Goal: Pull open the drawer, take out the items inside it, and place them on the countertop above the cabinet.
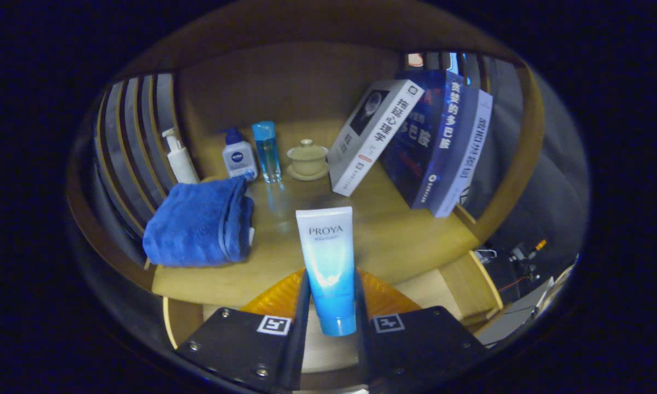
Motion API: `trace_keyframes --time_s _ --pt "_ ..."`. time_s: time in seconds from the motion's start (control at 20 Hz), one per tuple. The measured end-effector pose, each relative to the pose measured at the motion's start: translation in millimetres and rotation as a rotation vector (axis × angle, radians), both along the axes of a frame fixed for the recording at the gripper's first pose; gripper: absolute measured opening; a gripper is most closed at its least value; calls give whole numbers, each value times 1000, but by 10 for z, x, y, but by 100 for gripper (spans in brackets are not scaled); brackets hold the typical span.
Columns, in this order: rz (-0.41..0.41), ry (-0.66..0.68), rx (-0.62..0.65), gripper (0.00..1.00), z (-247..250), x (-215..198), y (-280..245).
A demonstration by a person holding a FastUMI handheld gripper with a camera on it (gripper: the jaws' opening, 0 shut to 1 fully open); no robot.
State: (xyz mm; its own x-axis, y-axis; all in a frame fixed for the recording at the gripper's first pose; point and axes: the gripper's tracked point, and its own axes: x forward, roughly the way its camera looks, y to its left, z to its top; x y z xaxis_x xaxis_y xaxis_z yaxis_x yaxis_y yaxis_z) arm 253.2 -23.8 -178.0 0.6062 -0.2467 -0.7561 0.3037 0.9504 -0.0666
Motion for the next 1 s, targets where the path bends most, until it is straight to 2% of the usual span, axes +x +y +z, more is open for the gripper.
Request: trace_keyframes --time_s 0.3,0.55,0.9,1.0 --pt "31 4 62 40 -313 314 -76" --pt "17 -8 109 40 -509 436 -163" --pt "11 -110 172 40 -521 672 -249" --pt "24 -121 161 44 -517 689 -262"
